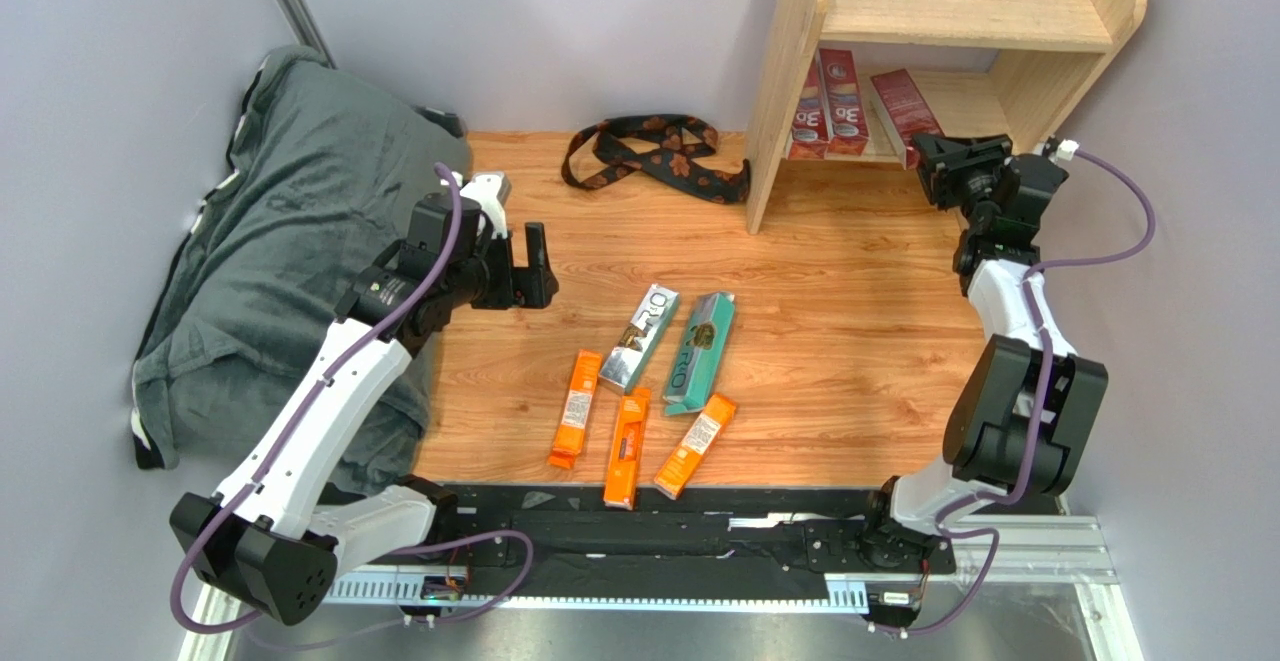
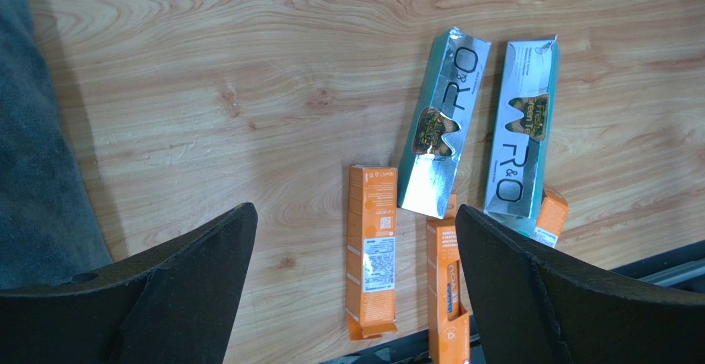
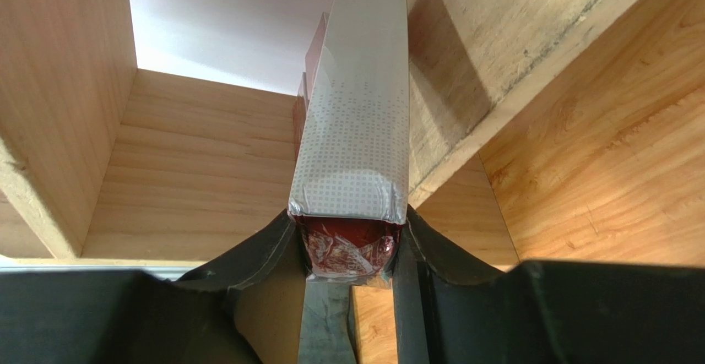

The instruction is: Place and organize the toothpastes onto the shelf

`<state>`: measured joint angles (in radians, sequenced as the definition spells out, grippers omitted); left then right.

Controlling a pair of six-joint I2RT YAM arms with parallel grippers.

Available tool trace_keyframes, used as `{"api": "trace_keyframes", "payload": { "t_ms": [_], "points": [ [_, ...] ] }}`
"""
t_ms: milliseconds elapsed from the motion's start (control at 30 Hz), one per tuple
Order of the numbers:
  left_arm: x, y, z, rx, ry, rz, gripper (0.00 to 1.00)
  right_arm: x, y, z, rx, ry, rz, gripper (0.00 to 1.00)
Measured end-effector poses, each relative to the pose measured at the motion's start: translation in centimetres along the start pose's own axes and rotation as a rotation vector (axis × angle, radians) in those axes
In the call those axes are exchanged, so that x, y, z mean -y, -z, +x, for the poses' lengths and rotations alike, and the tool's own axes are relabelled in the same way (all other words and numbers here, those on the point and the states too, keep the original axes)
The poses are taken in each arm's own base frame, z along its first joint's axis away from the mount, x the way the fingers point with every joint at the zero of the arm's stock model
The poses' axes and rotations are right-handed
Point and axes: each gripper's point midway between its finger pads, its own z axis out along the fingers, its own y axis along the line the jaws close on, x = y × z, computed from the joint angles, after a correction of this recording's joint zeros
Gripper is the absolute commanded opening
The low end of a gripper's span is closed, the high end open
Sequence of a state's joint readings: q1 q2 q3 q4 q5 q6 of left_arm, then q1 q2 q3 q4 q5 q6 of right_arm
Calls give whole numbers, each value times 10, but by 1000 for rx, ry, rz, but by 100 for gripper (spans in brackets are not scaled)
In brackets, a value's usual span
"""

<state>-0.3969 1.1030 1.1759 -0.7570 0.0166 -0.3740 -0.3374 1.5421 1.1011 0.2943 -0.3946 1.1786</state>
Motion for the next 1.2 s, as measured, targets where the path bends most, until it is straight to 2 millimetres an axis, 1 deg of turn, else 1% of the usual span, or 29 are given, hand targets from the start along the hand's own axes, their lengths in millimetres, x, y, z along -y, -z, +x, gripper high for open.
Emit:
{"api": "trace_keyframes", "payload": {
  "t_ms": [100,200,267,367,467,667,933,1067,1100,1200],
  "points": [
    [0,-1,1,-3,-1,-1,99,2,-8,2,-2,-14,-12,21],
    [-1,-1,2,-4,-2,-1,99,5,-20,6,-16,-30,-23,21],
    [-1,-1,2,-5,-2,-2,99,7,-30,11,-26,-40,-34,21],
    [-1,-1,3,-6,-3,-2,99,10,-40,19,-42,-53,-42,22],
    [-1,-2,4,-8,-3,-4,99,11,-45,23,-50,-61,-49,22],
    [-2,-2,3,-7,-2,-5,99,14,-57,23,-62,-73,-60,25],
    [-3,-4,7,-13,-2,-8,99,25,-71,28,-99,-88,-72,30],
    [-4,-5,9,-17,-2,-9,99,25,-72,28,-105,-87,-86,37],
    [-4,-5,9,-17,-2,-9,99,25,-71,28,-106,-87,-88,41],
    [-4,-5,9,-16,-2,-9,99,24,-71,29,-114,-86,-90,48]
  ]
}}
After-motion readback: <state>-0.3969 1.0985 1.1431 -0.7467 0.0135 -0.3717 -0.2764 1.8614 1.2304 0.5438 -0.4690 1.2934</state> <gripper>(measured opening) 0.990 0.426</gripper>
